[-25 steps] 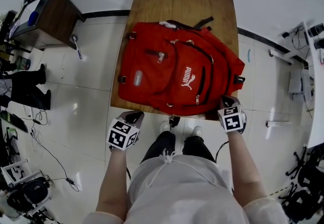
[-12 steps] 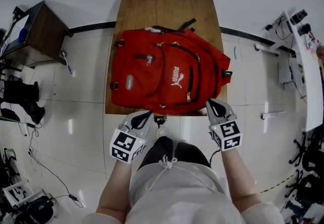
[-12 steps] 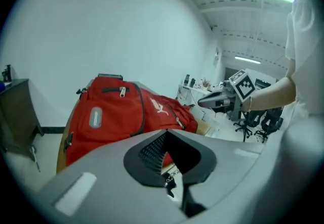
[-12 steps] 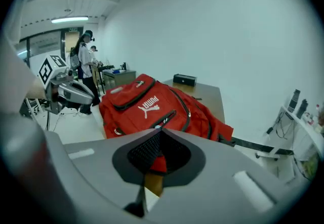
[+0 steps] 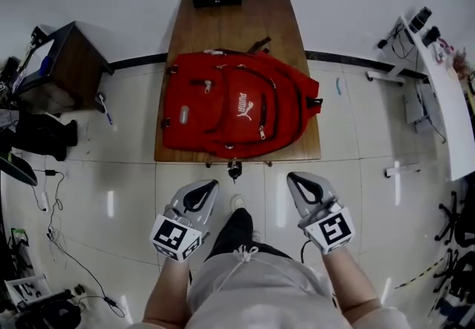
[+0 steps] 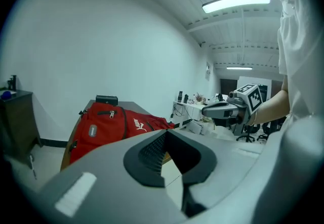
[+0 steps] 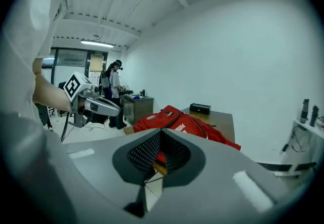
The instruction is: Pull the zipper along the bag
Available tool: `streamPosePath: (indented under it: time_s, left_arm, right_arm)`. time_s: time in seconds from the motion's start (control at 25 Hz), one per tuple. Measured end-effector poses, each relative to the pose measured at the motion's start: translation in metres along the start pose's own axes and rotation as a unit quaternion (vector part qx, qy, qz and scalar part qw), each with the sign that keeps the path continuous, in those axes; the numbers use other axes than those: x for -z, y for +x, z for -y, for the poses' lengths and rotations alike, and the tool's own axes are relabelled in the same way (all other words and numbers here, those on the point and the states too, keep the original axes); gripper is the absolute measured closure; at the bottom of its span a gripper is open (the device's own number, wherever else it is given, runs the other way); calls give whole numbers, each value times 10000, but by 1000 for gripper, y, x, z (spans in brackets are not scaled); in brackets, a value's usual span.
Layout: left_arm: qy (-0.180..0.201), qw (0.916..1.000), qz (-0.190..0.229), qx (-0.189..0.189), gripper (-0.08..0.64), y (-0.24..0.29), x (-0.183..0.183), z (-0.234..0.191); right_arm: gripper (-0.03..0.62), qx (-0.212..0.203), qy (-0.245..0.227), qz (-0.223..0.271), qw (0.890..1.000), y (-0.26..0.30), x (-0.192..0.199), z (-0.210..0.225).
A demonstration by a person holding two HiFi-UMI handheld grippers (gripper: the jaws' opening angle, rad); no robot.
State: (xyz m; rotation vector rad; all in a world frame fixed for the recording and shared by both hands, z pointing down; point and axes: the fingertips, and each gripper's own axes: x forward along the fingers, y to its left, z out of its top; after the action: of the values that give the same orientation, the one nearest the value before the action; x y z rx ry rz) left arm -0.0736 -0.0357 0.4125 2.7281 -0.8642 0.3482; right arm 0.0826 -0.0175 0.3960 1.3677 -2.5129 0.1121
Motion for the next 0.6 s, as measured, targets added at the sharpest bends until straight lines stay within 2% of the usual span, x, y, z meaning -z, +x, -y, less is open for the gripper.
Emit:
streamPosePath:
  time_s: [0.16,0.36,0.48,0.6]
  left_arm:
    - [234,9994,239,-111,552,-36,-4,42]
    - [242,9988,413,-41,551,-74,5,89]
    - [357,9979,528,-151,551,-93,4,105]
    - [466,9966,587,-345,551,-107,4,114]
  right_arm:
    - [586,-84,-77,55,9999,-39,6,-34]
    - [586,-168,-209,326,9991,-76,2,-74]
    - [586,-195,-488,283,9982,-91,6,-94]
    - [586,-187,-542,340,9978,-102,3,-108]
